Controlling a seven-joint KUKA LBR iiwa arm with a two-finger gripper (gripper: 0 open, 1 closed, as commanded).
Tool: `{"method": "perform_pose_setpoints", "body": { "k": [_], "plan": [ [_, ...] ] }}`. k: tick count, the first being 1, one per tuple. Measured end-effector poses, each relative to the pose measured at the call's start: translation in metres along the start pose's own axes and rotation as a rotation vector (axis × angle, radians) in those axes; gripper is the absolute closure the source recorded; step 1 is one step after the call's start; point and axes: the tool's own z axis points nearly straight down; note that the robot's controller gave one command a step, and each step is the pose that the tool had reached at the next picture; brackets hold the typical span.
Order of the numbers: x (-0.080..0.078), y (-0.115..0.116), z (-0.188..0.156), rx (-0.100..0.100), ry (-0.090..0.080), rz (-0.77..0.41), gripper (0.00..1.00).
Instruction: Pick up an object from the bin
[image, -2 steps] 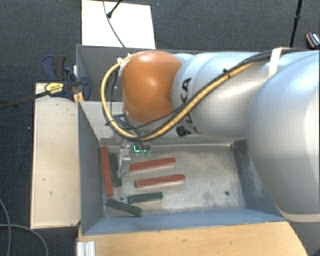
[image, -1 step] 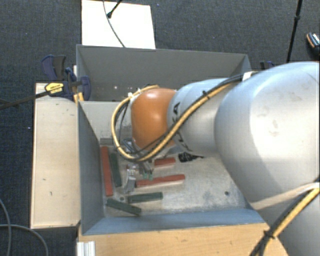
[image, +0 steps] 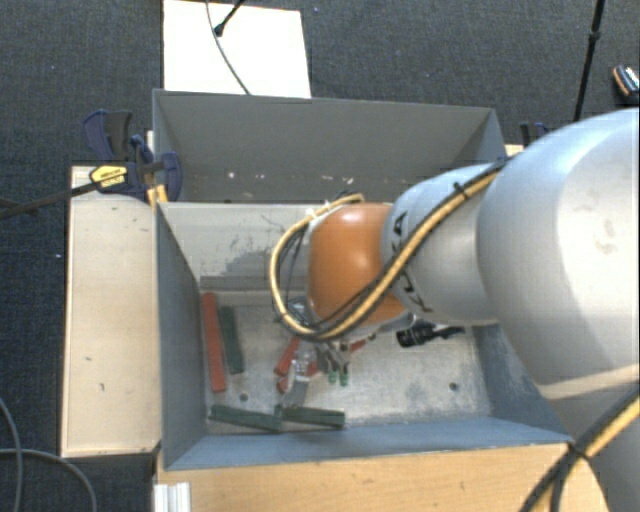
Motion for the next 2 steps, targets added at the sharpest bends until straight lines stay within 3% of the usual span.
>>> {"method": "perform_pose_setpoints", "body": {
  "k": [1,2],
  "plan": [
    [-0.001,0.003,-0.001,-0.003,-0.003,0.003,1.0],
    [-0.012,0.006,-0.166,-0.006,-0.01,-0.009,1.0]
  ]
}}
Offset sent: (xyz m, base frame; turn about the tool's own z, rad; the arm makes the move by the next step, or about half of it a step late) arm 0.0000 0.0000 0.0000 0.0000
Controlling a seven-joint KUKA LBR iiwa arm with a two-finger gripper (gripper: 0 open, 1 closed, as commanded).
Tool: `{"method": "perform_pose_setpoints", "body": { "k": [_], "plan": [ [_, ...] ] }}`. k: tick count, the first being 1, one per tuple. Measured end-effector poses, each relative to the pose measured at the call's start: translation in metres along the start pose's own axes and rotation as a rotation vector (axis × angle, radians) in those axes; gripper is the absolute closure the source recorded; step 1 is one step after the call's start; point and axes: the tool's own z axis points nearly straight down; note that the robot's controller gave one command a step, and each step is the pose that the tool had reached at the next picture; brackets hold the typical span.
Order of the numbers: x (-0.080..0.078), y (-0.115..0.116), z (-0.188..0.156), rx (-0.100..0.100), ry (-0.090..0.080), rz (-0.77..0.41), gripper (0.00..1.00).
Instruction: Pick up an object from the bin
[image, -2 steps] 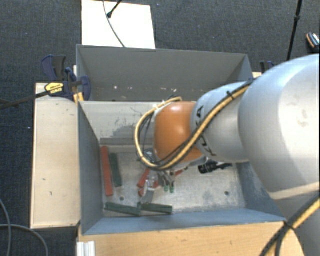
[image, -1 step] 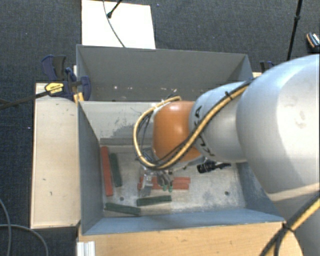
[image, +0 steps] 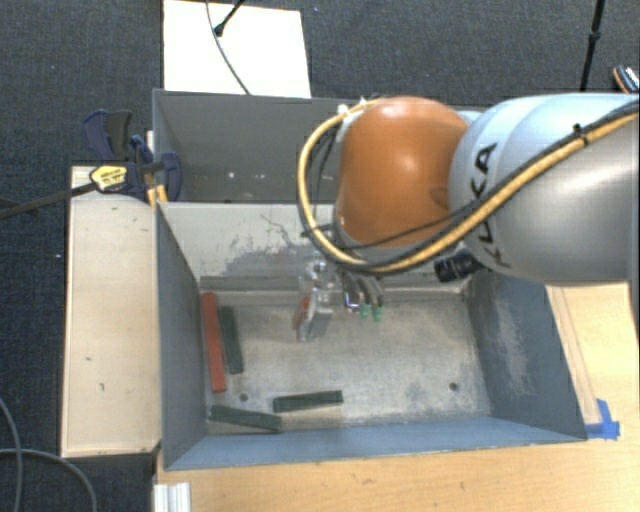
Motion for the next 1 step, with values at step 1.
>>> {"method": "perform_pose_setpoints", "body": {
  "k": [1],
  "plan": [
    [0.0017,-0.0007,0.005,0.003,0.009,0.003,1.0]
  ]
}}
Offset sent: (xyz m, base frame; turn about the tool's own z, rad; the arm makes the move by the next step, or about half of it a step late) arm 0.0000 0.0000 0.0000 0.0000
